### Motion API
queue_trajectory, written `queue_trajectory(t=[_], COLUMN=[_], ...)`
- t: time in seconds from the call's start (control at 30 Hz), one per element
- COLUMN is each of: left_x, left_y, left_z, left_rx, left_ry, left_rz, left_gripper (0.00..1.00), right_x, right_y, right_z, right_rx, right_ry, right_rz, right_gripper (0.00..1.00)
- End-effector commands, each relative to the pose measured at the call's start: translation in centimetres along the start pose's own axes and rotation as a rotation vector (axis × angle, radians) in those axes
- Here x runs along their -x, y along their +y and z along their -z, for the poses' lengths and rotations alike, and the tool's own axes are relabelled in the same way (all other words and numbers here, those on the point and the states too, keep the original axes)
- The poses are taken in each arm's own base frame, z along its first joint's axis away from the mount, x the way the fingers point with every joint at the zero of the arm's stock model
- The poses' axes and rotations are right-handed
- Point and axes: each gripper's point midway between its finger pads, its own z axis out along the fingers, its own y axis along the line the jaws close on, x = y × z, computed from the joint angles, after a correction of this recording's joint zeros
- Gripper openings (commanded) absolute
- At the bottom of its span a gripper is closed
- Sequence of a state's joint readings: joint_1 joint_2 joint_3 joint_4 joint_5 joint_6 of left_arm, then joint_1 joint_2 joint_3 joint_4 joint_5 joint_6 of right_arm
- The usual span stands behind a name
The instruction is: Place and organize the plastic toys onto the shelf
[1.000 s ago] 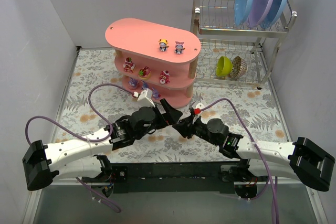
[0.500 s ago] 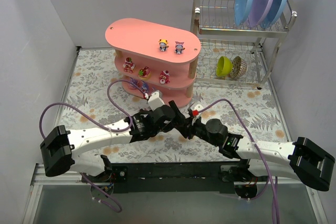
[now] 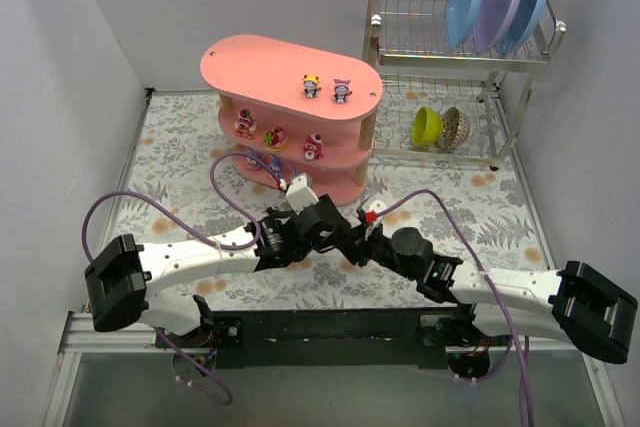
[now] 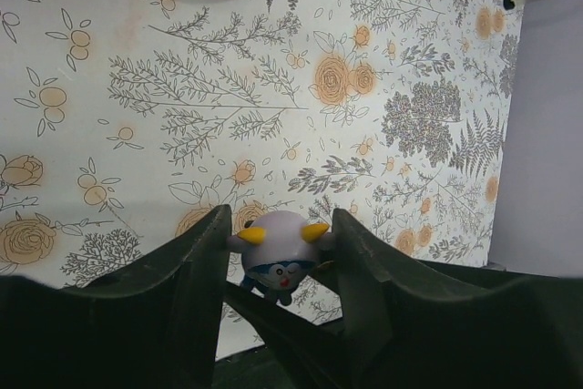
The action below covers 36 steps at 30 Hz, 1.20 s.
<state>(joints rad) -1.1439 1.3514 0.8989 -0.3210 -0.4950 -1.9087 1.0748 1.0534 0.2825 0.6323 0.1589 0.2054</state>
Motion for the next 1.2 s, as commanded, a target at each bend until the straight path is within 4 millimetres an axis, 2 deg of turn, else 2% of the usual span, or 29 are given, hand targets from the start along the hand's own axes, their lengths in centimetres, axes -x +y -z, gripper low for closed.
queue_trajectory(t=[0.0, 0.03, 0.07, 0.13, 0.17, 0.27, 0.37, 0.53, 0.57, 0.6, 0.63, 0.67, 0.73, 0.77, 0.8, 0.87, 0.9, 0.97, 1.03, 1.07, 1.17], left_x=[1.9, 2.1, 2.5, 3.4, 4.2, 6.0, 8.9, 14.4, 15.9, 17.3, 17.5, 19.2, 21.1, 22.3, 23.5, 24.7, 26.3, 27.8, 29.7, 30.0, 31.7], left_y=[-1.2, -1.0, -1.1, -0.8, -1.1, -1.1, -1.5, -3.7, -5.0, -5.1, -5.8, -7.0, -7.2, -8.3, -8.4, -9.0, -9.8, -10.4, -11.2, -11.4, -11.7], left_z=[1.3, 1.4, 1.9, 2.3, 3.0, 4.1, 6.1, 10.3, 11.6, 12.1, 12.3, 13.7, 13.9, 14.8, 15.1, 14.9, 15.9, 15.9, 16.8, 16.0, 15.7], left_rx=[-0.035, -0.031, -0.041, -0.036, -0.052, -0.043, -0.027, -0.059, -0.091, -0.085, -0.114, -0.140, -0.118, -0.140, -0.130, -0.115, -0.129, -0.108, -0.104, -0.090, -0.096], left_ry=[-0.065, -0.073, -0.083, -0.118, -0.138, -0.195, -0.265, -0.365, -0.387, -0.409, -0.385, -0.411, -0.427, -0.446, -0.465, -0.472, -0.505, -0.536, -0.585, -0.584, -0.611], left_rz=[-0.010, -0.031, -0.033, -0.071, -0.077, -0.140, -0.194, -0.280, -0.274, -0.323, -0.350, -0.338, -0.388, -0.397, -0.404, -0.469, -0.461, -0.514, -0.540, -0.555, -0.564], left_gripper=[0.00, 0.00, 0.00, 0.00, 0.00, 0.00, 0.00, 0.00, 0.00, 0.00, 0.00, 0.00, 0.01, 0.01, 0.01, 0.02, 0.02, 0.02, 0.03, 0.03, 0.03], right_x=[1.6, 1.6, 1.5, 1.6, 1.6, 1.5, 1.2, 0.3, 0.2, 0.1, 0.1, -0.2, -0.3, -0.4, -0.4, -0.4, -0.4, -0.5, -0.6, -0.6, -0.9], right_y=[0.1, 0.1, 0.0, 0.0, 0.0, -0.3, -0.4, -1.0, -1.1, -1.1, -1.2, -1.2, -1.1, -1.1, -1.0, -0.8, -0.8, -0.7, -0.7, -0.7, -0.6], right_z=[0.0, 0.0, 0.0, 0.1, 0.2, 0.5, 0.8, 1.1, 1.1, 1.2, 1.2, 1.2, 1.2, 1.1, 1.1, 1.1, 1.1, 1.2, 1.2, 1.2, 1.3], right_rx=[-0.003, -0.003, -0.004, -0.005, -0.008, -0.023, -0.028, -0.055, -0.059, -0.059, -0.061, -0.061, -0.058, -0.056, -0.050, -0.042, -0.039, -0.037, -0.035, -0.033, -0.030], right_ry=[-0.076, -0.079, -0.081, -0.085, -0.087, -0.092, -0.089, -0.070, -0.067, -0.066, -0.065, -0.059, -0.055, -0.051, -0.050, -0.048, -0.048, -0.045, -0.040, -0.040, -0.033], right_rz=[-0.001, -0.006, -0.008, -0.022, -0.028, -0.043, -0.053, -0.053, -0.052, -0.052, -0.052, -0.051, -0.054, -0.055, -0.058, -0.059, -0.059, -0.060, -0.061, -0.064, -0.066], right_gripper=[0.15, 0.23, 0.40, 0.55, 0.67, 0.87, 0.95, 0.98, 0.98, 0.98, 0.98, 0.98, 0.98, 0.98, 0.98, 0.98, 0.98, 0.98, 0.98, 0.98, 0.98])
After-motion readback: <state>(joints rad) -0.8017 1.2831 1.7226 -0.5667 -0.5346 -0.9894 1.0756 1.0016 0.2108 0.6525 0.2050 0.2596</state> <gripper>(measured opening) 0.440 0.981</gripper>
